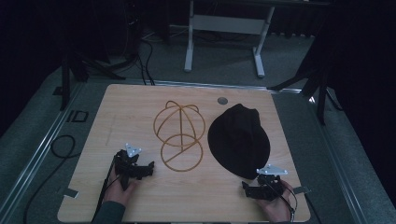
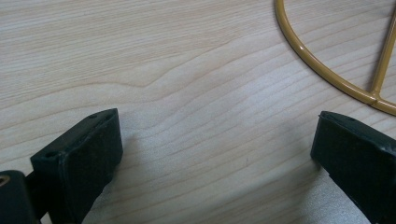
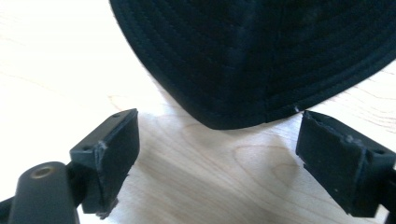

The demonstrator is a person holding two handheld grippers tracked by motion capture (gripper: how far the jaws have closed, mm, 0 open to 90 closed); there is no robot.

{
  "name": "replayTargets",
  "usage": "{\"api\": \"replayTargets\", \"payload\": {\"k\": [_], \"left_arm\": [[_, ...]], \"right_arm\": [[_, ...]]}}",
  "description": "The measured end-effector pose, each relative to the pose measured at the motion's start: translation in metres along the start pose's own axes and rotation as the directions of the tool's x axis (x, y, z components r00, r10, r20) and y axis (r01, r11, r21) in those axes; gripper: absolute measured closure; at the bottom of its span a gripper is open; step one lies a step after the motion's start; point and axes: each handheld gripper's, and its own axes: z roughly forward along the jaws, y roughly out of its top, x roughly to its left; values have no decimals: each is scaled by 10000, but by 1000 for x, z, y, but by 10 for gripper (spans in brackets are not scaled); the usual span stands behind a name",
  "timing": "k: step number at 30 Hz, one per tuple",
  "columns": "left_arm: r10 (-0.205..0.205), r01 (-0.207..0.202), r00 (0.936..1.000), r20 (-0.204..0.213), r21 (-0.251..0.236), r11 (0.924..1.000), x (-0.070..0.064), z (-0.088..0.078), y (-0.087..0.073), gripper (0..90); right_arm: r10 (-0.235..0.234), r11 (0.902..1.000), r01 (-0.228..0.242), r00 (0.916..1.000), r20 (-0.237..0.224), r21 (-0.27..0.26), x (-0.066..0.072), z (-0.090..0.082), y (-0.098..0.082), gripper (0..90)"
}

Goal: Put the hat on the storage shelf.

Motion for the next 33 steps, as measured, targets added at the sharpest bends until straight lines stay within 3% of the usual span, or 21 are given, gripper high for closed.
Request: {"api": "replayTargets", "payload": {"k": [6,13,28,33], "left_arm": [[-2,2,10000,0,-2,10000,0,0,0,24],[-69,69,10000,-36,-9,10000,0,1,1,24],[-70,70,10000,-39,-6,10000,0,1,1,24],[-74,74,10000,-38,-8,10000,0,1,1,24]], "right_arm": [[-259,9996,260,9996,77,-134,2,-6,7,117],[-348,9993,346,9993,-96,-165,-5,-11,16,138],[-468,9989,467,9989,-76,-66,-12,-7,32,147],[-444,9982,442,9990,-44,-408,-16,-4,38,149]]}}
